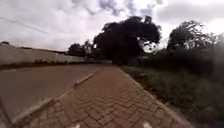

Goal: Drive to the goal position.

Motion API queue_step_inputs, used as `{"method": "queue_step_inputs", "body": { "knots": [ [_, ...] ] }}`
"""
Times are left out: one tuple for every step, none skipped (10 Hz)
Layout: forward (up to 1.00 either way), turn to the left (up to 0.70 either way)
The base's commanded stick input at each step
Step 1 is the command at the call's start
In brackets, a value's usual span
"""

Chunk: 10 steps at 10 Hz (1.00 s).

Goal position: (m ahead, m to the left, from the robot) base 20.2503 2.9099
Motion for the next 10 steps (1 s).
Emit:
{"method": "queue_step_inputs", "body": {
  "knots": [
    [0.50, 0.00],
    [0.50, 0.00],
    [0.50, 0.00],
    [0.50, 0.00],
    [0.50, 0.00],
    [0.50, 0.00],
    [0.50, 0.00],
    [0.50, 0.00],
    [0.50, 0.00],
    [0.50, 0.00]
  ]
}}
